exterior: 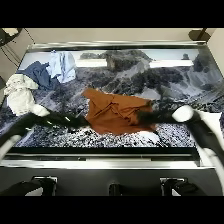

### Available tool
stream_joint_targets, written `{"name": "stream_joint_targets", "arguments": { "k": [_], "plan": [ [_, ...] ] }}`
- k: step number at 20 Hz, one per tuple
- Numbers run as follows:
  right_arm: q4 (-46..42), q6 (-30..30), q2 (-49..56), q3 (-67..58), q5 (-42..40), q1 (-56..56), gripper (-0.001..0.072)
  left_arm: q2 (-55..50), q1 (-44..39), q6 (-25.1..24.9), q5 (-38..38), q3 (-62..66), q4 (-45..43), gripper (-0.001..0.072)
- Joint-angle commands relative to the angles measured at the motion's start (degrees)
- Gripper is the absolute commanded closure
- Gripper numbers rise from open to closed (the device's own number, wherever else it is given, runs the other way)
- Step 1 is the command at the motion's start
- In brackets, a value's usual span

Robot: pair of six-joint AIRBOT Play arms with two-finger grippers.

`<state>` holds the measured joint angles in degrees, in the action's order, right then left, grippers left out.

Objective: Fold the shirts.

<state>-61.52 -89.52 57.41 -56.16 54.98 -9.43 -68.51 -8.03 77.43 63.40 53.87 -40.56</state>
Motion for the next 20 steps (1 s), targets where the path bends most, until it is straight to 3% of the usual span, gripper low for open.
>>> {"name": "stream_joint_targets", "arguments": {
  "k": [1, 3, 5, 8, 16, 20],
  "plan": [
    [-19.45, -0.5, -11.61, -21.49, -4.17, 3.85, 0.0669, 14.01, 11.67, 3.19, 2.91, 19.96, -7.72, 0.0681],
    [-29.75, -6.97, -17.18, -32.26, -9.22, 5.73, 0.0669, 20.04, 19.47, 3.28, 0.13, 36.0, -7.85, 0.0681],
    [-34.62, -13.14, -21.05, -38.91, -9.46, 6.19, 0.0669, 23.37, 26.32, 8.0, -2.73, 49.22, -9.68, 0.0681],
    [-34.88, -13.62, -23.71, -40.59, -5.66, 6.19, 0.0669, 24.7, 30.27, 9.9, -2.86, 58.93, -9.62, 0.0681],
    [-36.74, -13.62, -23.47, -40.59, 2.67, 6.19, 0.0669, 24.37, 30.47, 11.54, -2.58, 61.99, -9.64, 0.0681],
    [-37.13, -15.23, -16.06, -40.41, 20.15, 6.19, 0.0669, 19.04, 30.47, 11.52, 5.77, 59.23, -9.66, 0.0681]
  ]
}}
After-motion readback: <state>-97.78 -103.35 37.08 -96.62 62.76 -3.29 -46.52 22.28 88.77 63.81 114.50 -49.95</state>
